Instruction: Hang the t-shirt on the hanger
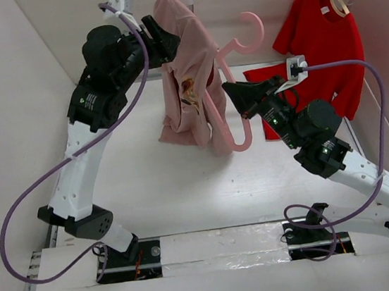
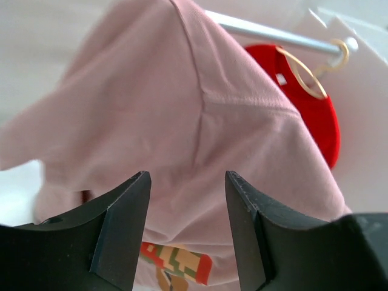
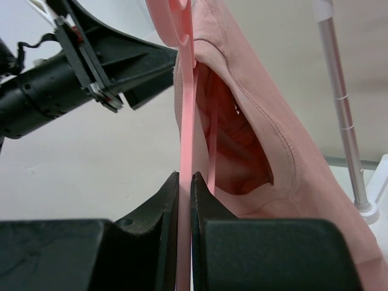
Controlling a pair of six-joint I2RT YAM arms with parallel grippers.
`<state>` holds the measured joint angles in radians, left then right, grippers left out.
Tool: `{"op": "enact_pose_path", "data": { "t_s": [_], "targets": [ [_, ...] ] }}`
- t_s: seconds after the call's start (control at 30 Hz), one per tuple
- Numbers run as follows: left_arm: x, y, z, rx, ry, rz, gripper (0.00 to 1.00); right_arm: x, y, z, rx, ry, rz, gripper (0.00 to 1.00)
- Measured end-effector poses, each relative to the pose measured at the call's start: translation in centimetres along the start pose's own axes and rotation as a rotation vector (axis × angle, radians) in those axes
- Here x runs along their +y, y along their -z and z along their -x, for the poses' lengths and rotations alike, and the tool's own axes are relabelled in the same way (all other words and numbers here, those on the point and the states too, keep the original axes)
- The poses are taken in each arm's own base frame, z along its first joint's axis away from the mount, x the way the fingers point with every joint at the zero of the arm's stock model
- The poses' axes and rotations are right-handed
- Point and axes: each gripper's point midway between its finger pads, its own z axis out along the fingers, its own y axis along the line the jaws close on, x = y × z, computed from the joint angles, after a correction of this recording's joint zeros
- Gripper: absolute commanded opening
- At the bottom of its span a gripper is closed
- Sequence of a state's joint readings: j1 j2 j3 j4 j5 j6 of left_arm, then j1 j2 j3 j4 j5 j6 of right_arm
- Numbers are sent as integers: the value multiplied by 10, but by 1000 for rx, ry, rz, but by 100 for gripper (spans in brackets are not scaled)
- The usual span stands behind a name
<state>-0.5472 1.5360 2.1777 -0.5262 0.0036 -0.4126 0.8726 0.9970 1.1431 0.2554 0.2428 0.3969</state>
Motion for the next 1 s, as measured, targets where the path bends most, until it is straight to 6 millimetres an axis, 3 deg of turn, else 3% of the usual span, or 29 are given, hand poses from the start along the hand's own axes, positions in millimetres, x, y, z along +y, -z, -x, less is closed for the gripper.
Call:
{"op": "enact_pose_path", "data": {
  "t_s": [0.17,0.37,0.57,0.63,0.67,0.77,1.0],
  "targets": [
    [-10,-19,-23,80,1,-80,56,-5,0,2,-4,3,-14,0],
    [-15,-21,-22,64,0,-107,60,-9,2,-1,5,8,-23,0],
    [-17,-18,-47,137,-2,-164,61,-19,0,4,-4,16,-42,0],
    [-21,-19,-50,148,-9,-185,53,-20,0,4,-3,12,-42,0],
    [-23,-20,-50,148,-13,-192,35,-21,-1,4,-3,11,-42,0],
    [-30,-27,-48,136,-30,-214,5,-20,-2,1,6,8,-35,0],
    [-47,-45,-45,121,-47,-274,0,-20,-5,-7,26,2,-30,0]
  ]
}}
